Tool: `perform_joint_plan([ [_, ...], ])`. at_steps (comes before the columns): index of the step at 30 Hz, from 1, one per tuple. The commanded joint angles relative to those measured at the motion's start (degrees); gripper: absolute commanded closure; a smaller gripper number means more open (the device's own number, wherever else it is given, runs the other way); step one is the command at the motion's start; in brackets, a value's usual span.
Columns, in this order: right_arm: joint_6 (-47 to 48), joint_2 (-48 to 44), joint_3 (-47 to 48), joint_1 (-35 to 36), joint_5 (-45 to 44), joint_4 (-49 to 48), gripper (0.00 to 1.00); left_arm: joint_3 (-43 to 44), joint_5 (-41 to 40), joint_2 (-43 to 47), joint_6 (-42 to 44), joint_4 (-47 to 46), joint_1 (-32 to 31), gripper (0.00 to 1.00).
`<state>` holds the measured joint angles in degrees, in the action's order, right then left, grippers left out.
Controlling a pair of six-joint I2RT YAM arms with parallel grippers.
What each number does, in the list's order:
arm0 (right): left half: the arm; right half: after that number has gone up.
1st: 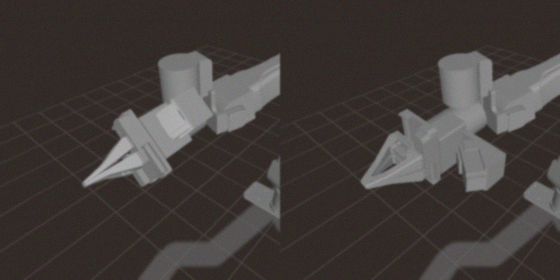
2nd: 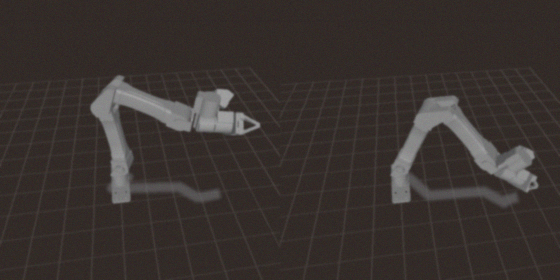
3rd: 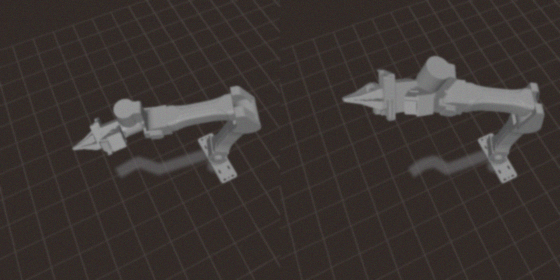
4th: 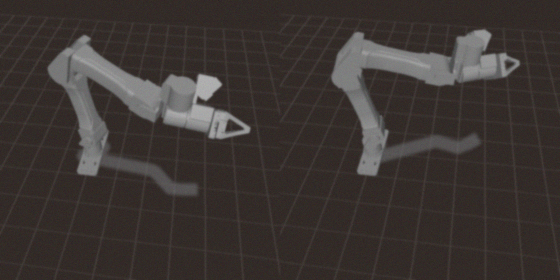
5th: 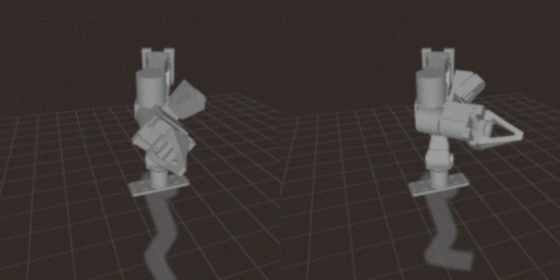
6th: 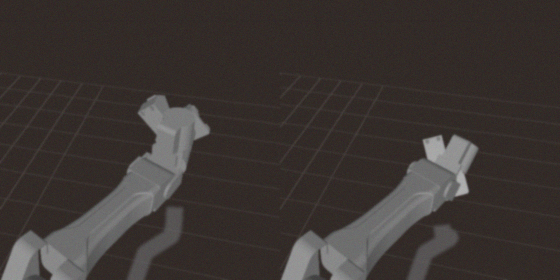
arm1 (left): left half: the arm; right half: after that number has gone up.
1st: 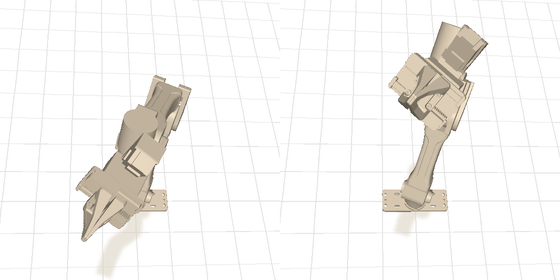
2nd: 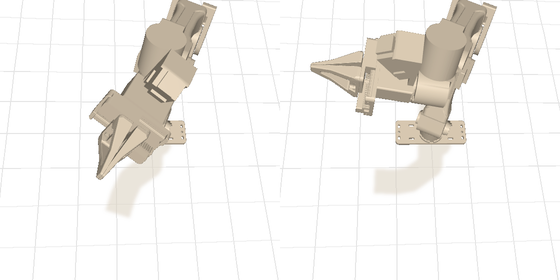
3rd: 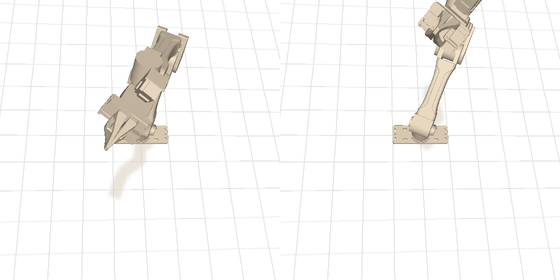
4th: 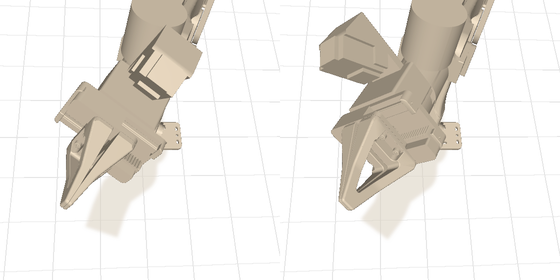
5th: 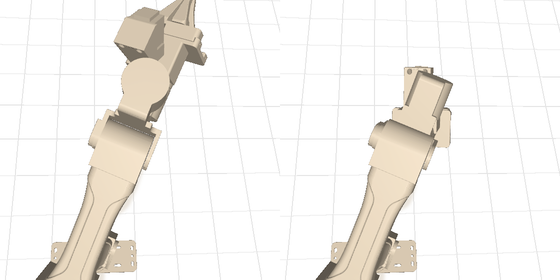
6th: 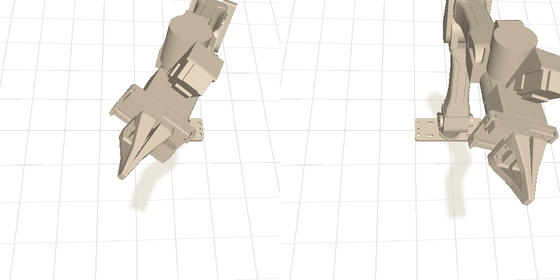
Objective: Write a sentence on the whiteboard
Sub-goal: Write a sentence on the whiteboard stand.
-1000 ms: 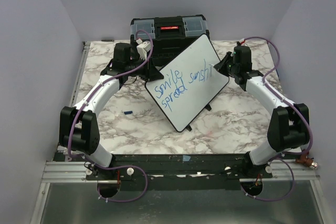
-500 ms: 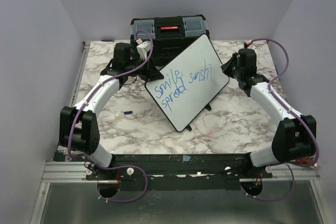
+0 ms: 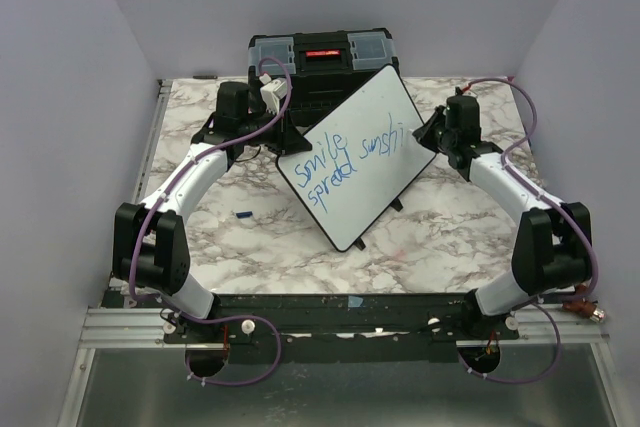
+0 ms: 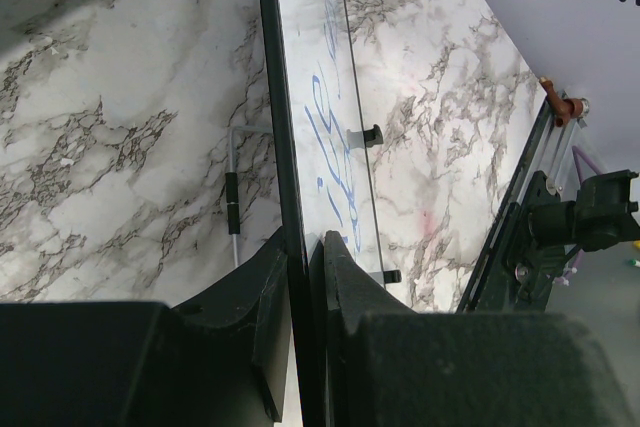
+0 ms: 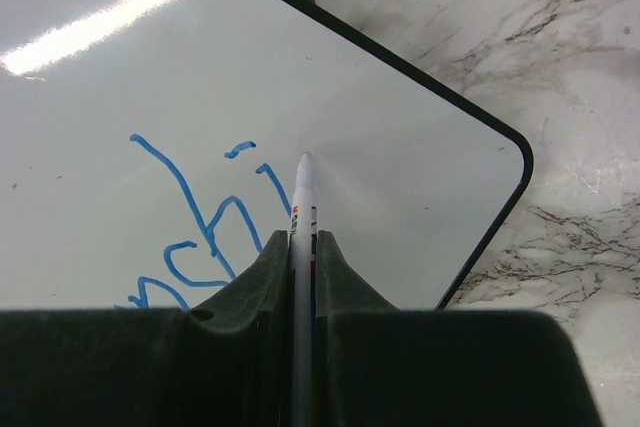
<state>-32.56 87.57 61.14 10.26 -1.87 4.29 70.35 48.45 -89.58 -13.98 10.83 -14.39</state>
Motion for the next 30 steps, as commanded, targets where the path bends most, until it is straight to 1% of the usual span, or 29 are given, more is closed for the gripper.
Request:
perform_joint_plan([
  [1, -0.9, 2.1, 1.3, -0.5, 1.5, -1.8, 0.99, 0.7, -0.6, 1.8, 5.1, -4.4, -0.5, 1.0],
  [3, -1.0, 2.8, 1.6, -0.6, 3.2, -2.0, 0.99, 0.8, -0.7, 1.7, 5.2, -4.3, -0.5, 1.0],
  [10, -1.5, 3.4, 0.2, -0.7, 4.6, -2.7, 0.99, 0.9, -0.9, 1.6, 5.4, -4.1, -0.5, 1.0],
  [24, -2.5, -0.5, -8.0, -0.7, 7.8, -2.9, 1.0, 1.0, -0.7, 1.5, 5.2, -4.2, -0.5, 1.0],
  [30, -2.4, -1.2, -10.1, -0.7, 7.3, -3.7, 0.99, 1.0, -0.7, 1.5, 5.1, -4.2, -0.5, 1.0],
])
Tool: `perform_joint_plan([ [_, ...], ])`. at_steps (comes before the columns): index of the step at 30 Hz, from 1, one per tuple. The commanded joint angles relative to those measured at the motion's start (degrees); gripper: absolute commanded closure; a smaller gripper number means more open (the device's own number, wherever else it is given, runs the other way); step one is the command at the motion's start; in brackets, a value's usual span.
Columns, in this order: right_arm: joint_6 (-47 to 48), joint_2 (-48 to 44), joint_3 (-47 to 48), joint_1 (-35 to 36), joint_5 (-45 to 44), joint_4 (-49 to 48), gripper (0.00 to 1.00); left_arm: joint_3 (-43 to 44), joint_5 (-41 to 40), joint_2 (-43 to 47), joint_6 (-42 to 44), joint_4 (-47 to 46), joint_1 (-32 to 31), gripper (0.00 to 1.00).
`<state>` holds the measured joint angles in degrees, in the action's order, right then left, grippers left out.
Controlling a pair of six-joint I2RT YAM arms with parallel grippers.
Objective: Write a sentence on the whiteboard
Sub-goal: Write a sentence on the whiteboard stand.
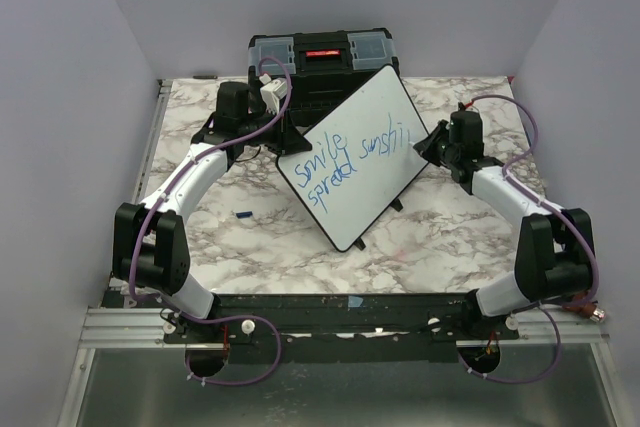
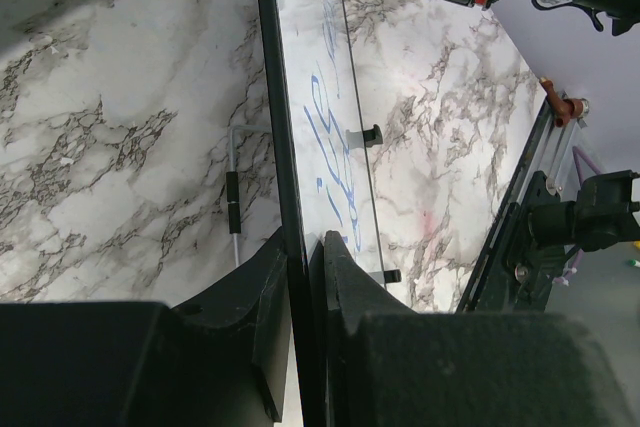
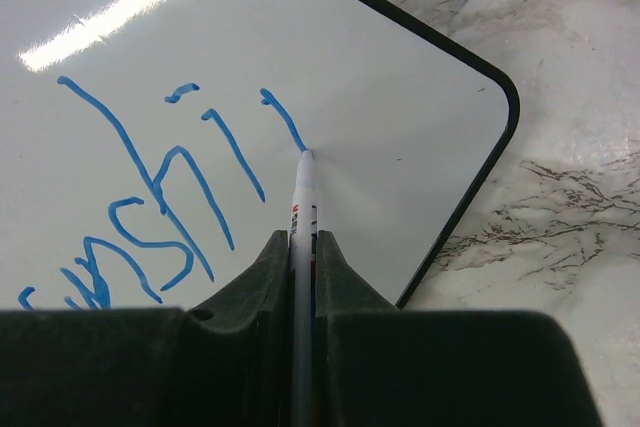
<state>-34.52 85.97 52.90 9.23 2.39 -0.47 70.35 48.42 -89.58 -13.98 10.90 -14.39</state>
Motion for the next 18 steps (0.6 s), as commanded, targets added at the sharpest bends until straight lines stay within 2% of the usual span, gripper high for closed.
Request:
perform_joint_plan([
  [1, -0.5, 0.6, -1.6, 0.3, 2.9, 1.0, 0.99, 1.0, -0.6, 1.5, 5.1, -4.3, -0.5, 1.0],
  [18, -0.3, 4.4, 6.1, 0.3, 0.4, 1.0, 0.99, 1.0, -0.9, 1.4, 5.4, -4.0, -0.5, 1.0],
])
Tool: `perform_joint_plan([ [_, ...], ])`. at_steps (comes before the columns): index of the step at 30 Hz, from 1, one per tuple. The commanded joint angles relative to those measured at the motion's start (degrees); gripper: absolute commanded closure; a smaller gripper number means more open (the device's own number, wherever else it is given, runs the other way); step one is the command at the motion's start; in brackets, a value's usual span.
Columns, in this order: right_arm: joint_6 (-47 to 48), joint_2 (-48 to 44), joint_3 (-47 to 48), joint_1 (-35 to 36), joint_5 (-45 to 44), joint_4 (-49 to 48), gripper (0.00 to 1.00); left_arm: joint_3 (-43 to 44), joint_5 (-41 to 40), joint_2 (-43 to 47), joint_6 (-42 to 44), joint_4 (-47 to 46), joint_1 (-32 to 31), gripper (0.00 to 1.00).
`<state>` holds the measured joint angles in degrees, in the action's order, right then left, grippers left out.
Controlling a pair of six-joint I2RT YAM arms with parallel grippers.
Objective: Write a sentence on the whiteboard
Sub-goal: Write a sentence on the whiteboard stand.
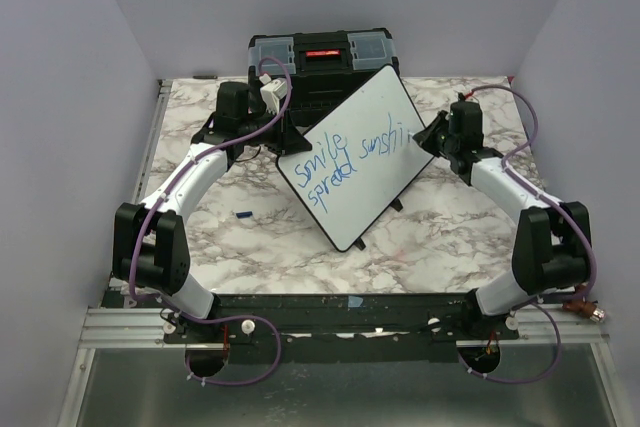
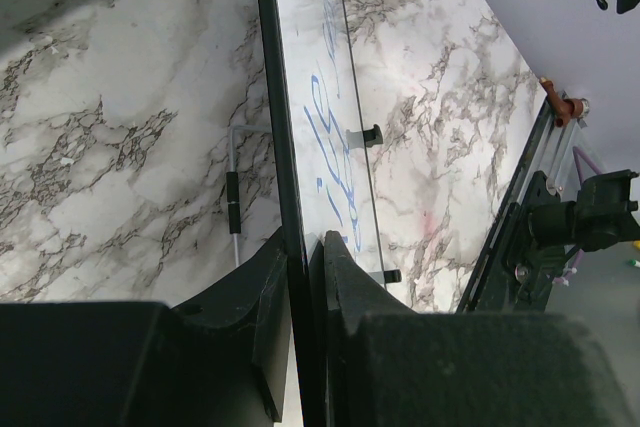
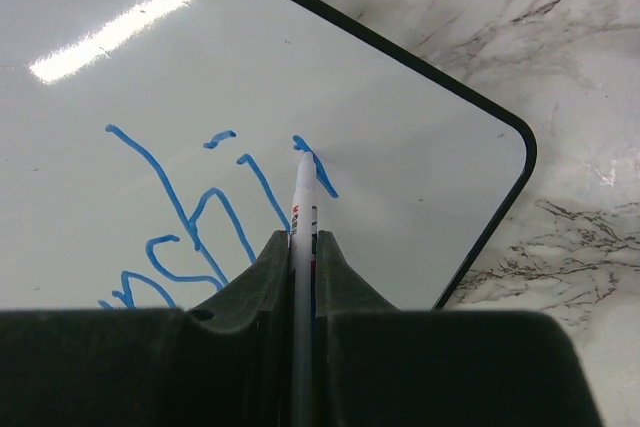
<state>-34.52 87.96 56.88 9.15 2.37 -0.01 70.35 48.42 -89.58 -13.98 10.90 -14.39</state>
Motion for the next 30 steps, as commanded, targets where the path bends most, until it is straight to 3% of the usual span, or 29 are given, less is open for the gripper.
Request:
perform_joint_plan([
  [1, -0.4, 2.7, 2.5, 0.4, 0.3, 0.5, 0.99, 1.0, -0.9, 1.4, 5.4, -4.0, -0.5, 1.0],
  [12, -0.4, 5.1, 5.2, -0.3, -0.8, 0.6, 0.99, 1.2, -0.9, 1.0, 5.4, -4.0, -0.5, 1.0],
  [30, -0.1, 4.0, 1.5, -1.0, -1.3, 1.4, 0.99, 1.0, -0.7, 1.5, 5.3, -4.0, -0.5, 1.0],
])
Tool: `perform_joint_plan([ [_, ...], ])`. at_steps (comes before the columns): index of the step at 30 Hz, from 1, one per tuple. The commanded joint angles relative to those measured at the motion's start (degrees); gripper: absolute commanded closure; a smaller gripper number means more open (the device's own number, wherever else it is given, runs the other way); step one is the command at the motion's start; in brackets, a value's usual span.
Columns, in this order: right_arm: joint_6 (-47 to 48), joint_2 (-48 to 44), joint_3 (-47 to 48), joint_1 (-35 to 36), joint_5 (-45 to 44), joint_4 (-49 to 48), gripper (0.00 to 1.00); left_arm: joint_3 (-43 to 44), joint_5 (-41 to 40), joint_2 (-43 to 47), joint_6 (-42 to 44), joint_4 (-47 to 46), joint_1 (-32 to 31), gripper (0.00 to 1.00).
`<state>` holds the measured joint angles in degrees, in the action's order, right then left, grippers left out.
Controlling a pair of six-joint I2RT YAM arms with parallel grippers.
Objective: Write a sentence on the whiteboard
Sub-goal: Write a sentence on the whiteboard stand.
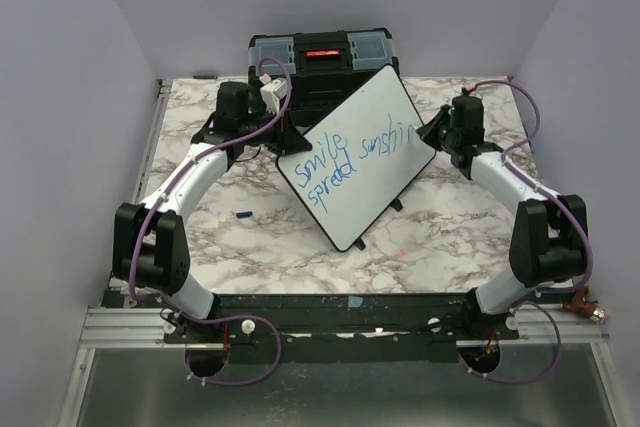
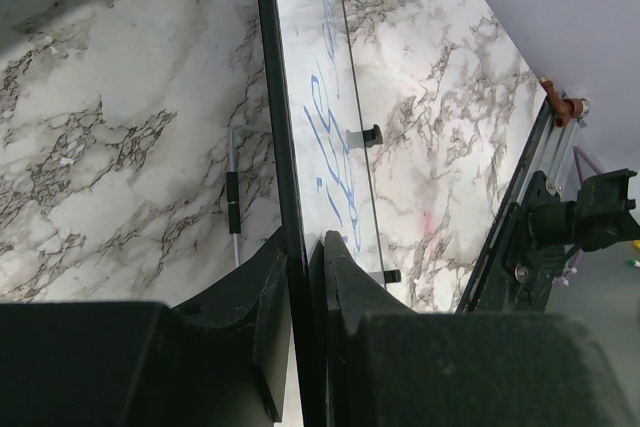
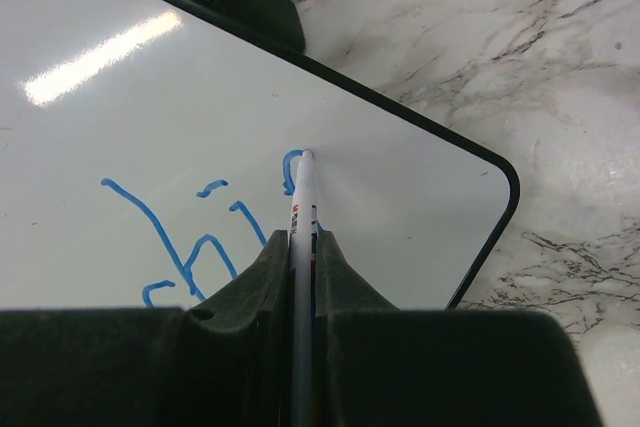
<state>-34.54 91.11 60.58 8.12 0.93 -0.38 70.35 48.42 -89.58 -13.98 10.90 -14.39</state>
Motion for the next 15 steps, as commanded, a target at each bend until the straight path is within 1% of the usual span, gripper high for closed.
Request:
perform_joint_plan([
  [1, -0.1, 0.6, -2.5, 0.1, 0.3, 1.8, 0.99, 1.0, -0.7, 1.4, 5.3, -4.0, -0.5, 1.0],
  [15, -0.5, -3.7, -7.9, 0.0, 1.5, 2.3, 0.99, 0.9, -0.7, 1.5, 5.1, -4.3, -0.5, 1.0],
])
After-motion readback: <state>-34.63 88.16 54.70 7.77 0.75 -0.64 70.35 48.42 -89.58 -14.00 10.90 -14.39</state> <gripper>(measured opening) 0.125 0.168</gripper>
